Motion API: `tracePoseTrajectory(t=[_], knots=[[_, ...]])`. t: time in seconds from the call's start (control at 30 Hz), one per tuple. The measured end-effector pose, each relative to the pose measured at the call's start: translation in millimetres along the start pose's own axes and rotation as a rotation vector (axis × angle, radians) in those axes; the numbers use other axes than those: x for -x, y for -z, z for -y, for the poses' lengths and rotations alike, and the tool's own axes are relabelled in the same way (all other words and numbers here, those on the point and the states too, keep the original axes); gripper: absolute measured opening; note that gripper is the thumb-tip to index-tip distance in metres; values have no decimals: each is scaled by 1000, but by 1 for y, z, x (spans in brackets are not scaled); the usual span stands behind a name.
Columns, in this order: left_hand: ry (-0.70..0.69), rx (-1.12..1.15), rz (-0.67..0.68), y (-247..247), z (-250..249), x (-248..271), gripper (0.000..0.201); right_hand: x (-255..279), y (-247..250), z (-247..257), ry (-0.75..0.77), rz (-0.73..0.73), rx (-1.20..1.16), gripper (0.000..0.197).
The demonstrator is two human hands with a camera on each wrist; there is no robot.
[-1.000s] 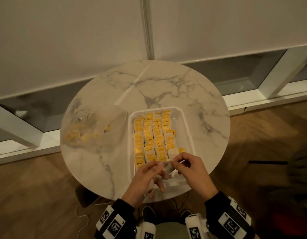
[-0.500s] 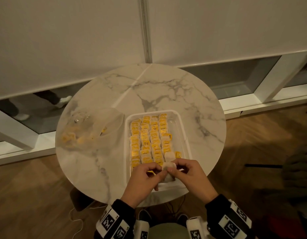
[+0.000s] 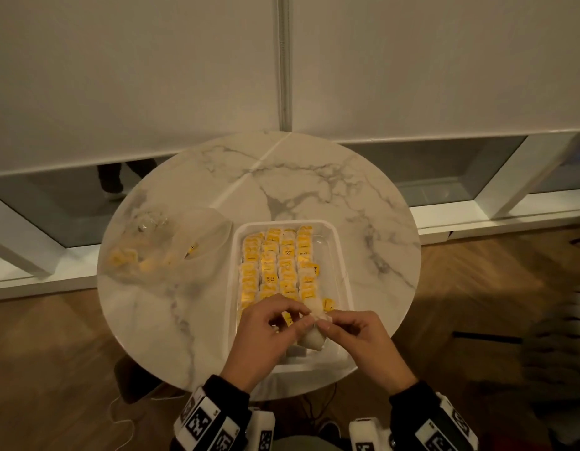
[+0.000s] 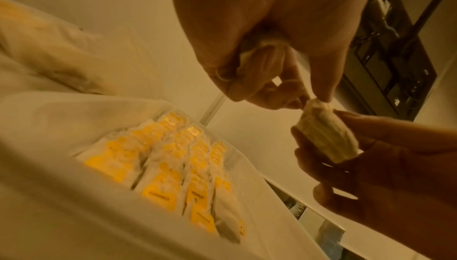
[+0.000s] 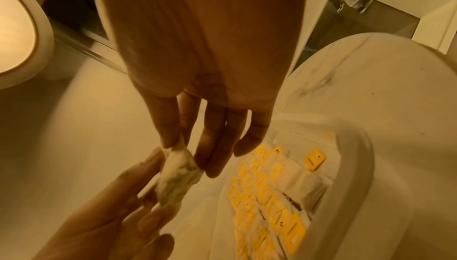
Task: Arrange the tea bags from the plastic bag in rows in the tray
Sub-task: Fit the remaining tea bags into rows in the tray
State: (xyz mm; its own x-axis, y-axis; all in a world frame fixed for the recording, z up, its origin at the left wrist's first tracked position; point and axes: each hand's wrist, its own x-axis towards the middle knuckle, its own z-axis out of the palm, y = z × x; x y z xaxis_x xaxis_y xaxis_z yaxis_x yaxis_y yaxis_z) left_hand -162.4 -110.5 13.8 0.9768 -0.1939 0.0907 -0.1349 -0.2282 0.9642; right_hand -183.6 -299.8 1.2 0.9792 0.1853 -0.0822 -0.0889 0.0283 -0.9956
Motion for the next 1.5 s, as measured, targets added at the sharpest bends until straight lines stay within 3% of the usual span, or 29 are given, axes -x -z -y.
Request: tracePoseTrajectory(t=[0.27,0.6,0.8,1.07,1.2,1.33,1.5], knots=[[-76,-13,23,0,-4,-7,9,7,-4,3,14,-58,-74,27],[91,196,2,-4,-6,-4,13,4,-12,-1,24,-42,-129,23],[141,169,5,0,-6,-5,10,3,-13,-4,2,-66,-47,22],[131,-96,176,6,2,-14,6,2,-10,-7,-35,8,190,14],[162,-100,263,12,1,-22,11,1,-3,-7,-65,17,187,15],[198,-117,358,14,4,-28,22,0,4,-16,-106,20,336,17],[180,-472,545,9,19,-30,12,0,4,-24,-116,-48,465,24]])
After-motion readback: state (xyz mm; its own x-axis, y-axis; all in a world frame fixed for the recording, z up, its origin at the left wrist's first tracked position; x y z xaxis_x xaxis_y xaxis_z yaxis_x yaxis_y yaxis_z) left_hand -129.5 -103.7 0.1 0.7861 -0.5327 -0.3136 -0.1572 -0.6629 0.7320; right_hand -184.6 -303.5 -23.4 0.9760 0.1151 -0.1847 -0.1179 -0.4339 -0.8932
